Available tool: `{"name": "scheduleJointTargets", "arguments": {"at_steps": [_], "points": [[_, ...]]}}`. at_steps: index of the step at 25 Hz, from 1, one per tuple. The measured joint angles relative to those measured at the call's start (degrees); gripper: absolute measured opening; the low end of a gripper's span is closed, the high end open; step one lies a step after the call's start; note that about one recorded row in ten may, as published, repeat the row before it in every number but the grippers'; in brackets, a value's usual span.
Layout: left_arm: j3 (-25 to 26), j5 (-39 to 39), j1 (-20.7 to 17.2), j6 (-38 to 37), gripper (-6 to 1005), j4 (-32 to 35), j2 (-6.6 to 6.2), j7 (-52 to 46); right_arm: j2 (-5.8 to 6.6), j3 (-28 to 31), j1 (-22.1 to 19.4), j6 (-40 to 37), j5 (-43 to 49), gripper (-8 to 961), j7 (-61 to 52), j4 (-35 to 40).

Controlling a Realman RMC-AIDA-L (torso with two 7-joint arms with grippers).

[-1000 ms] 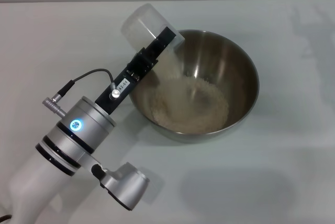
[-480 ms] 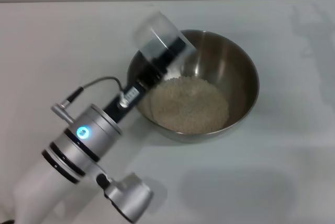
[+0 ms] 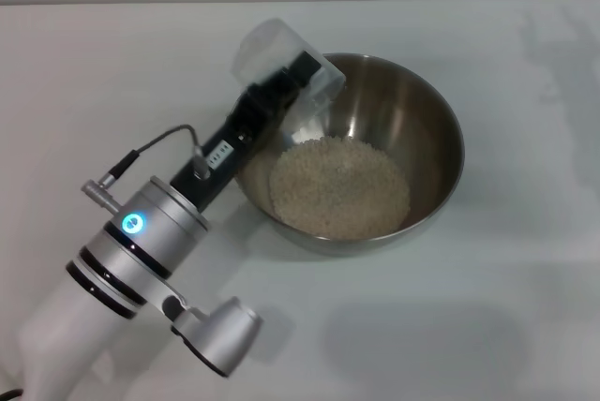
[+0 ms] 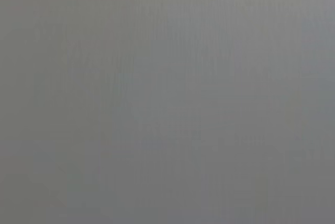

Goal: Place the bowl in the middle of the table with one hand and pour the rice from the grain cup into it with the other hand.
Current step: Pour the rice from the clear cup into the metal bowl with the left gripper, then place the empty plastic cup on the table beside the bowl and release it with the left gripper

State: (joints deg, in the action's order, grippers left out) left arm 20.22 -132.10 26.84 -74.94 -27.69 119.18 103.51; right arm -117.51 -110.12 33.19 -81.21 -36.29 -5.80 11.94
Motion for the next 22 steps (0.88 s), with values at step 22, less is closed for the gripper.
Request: {"name": "scheduleJointTargets", "arguments": {"at_steps": [22], "points": [[20.1, 9.5, -3.3, 11.5, 49, -0.5, 0.00, -80.6, -0.34, -0.1, -0.5, 0.2, 0.0, 527, 0.0, -0.2]]}}
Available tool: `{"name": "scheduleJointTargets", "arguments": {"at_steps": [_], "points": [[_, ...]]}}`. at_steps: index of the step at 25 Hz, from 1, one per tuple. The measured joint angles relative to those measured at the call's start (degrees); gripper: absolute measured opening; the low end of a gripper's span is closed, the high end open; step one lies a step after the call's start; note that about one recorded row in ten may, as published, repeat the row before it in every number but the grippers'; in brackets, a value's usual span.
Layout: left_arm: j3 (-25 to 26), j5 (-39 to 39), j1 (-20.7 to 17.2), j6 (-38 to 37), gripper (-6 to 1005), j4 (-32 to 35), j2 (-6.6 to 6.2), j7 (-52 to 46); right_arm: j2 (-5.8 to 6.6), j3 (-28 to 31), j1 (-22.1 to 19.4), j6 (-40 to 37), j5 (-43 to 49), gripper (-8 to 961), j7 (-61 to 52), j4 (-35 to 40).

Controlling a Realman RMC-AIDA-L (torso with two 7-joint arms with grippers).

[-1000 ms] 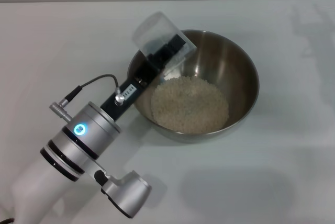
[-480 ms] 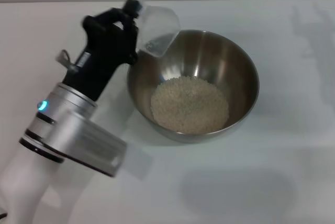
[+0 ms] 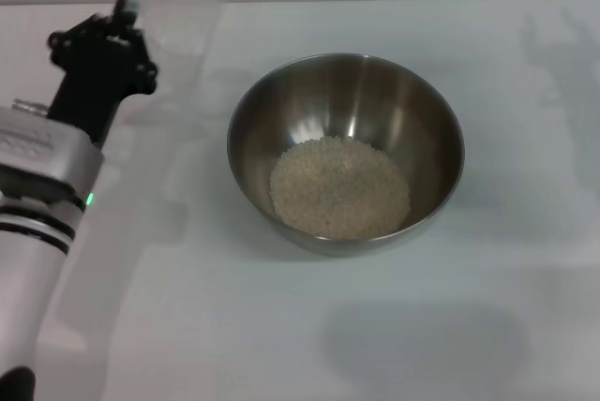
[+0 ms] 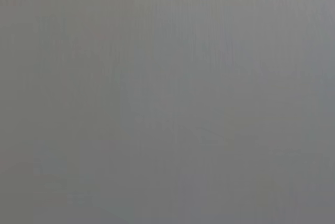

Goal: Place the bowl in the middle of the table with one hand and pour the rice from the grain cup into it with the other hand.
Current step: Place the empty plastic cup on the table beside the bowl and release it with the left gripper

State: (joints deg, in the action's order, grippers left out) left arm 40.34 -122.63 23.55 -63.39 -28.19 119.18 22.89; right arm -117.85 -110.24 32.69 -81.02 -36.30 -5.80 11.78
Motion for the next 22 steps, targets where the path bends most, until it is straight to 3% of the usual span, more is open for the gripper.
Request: {"name": "scheduleJointTargets", "arguments": {"at_steps": [8, 22], "points": [[0.9, 4.7, 1.0, 9.5, 52, 2.1, 0.00, -10.4, -0.02, -0.2, 0.0, 0.0, 0.0, 528, 0.0, 0.0], [1.0, 5.3, 1.8, 16.4, 57, 4.3, -0.03, -15.4, -0.10, -0.3, -0.1, -0.1, 0.0, 528, 0.0, 0.0]]}}
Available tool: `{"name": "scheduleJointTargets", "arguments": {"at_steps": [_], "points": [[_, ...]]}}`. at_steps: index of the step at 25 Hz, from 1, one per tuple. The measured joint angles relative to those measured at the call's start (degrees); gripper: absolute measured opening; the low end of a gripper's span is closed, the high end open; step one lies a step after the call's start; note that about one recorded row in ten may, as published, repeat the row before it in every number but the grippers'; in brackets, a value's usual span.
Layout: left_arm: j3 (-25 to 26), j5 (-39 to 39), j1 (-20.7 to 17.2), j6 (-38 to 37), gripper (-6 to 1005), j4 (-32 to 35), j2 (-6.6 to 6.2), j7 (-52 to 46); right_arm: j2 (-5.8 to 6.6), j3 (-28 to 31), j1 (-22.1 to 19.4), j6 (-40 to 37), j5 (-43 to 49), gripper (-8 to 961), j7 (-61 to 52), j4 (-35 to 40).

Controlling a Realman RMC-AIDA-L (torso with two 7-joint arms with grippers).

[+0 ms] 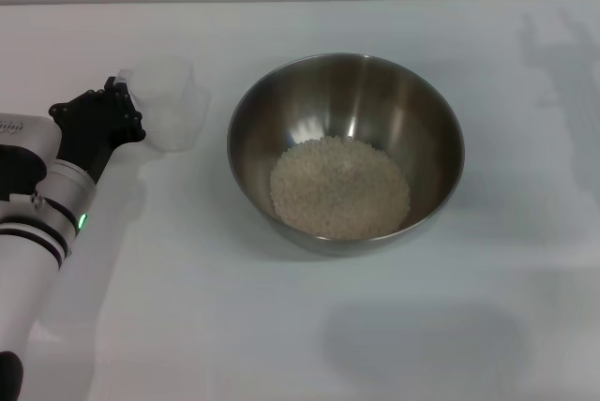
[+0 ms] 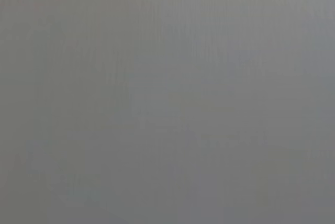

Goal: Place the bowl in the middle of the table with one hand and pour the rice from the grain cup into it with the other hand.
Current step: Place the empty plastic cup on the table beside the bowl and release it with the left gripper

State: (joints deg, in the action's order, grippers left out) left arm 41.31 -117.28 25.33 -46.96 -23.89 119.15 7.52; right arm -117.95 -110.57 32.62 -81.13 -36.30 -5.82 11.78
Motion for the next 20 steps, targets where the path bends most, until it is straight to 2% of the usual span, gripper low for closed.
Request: {"name": "scheduleJointTargets", "arguments": {"at_steps": [12, 17, 20], "points": [[-0.4, -0.1, -0.5, -0.9, 61, -0.2, 0.03, -1.2, 0.00, 0.0, 0.0, 0.0, 0.0, 528, 0.0, 0.0], [-1.0, -1.0, -1.0, -6.7, 63, -0.6, 0.02, -0.5, 0.00, -0.1, 0.0, 0.1, 0.0, 528, 0.0, -0.1], [-1.0, -1.1, -0.6, -6.9, 64, -0.3, -0.06, -0.6, 0.00, -0.1, 0.0, 0.0, 0.0, 528, 0.0, -0.1]]}}
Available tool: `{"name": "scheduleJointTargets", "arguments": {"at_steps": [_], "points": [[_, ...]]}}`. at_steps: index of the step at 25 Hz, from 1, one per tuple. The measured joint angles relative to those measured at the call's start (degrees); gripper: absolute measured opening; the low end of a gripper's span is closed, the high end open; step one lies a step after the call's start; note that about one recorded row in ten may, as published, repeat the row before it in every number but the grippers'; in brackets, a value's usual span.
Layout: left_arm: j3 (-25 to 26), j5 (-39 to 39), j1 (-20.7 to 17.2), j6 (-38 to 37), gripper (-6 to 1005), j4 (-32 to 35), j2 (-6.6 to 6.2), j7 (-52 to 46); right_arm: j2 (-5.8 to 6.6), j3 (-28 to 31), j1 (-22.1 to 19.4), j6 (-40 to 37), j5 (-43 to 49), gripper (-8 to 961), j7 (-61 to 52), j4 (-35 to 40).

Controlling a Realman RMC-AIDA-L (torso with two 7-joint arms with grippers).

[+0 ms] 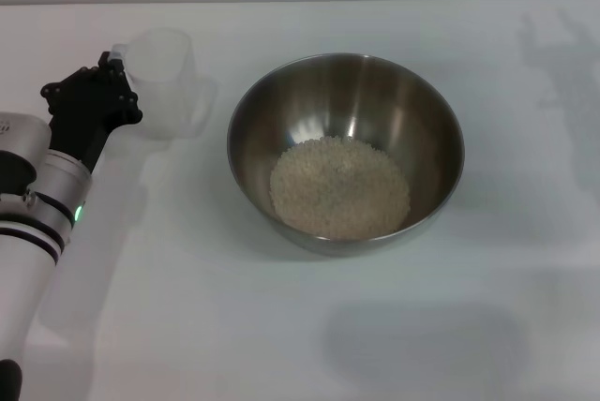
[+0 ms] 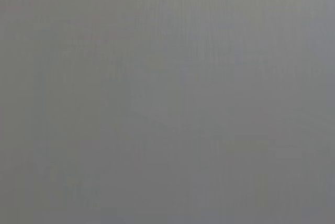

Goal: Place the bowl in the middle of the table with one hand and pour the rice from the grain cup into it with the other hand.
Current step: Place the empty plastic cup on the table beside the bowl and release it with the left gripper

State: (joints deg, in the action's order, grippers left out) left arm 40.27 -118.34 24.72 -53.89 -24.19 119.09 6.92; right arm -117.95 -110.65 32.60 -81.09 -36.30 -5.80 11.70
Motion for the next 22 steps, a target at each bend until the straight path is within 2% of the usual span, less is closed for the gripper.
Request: {"name": "scheduleJointTargets", "arguments": {"at_steps": [15, 19, 22], "points": [[0.0, 0.1, -0.3, 4.8, 69, 0.5, -0.13, -0.7, 0.00, 0.0, 0.0, -0.2, 0.0, 527, 0.0, 0.0], [0.0, 0.0, -1.7, 4.0, 249, -0.1, -0.30, -0.8, 0.04, 0.0, 0.1, -0.1, 0.0, 527, 0.0, 0.0], [-0.1, -0.1, -2.6, 2.9, 322, -0.3, -0.35, -0.9, 0.09, 0.0, 0.2, -0.1, 0.0, 527, 0.0, 0.0]]}}
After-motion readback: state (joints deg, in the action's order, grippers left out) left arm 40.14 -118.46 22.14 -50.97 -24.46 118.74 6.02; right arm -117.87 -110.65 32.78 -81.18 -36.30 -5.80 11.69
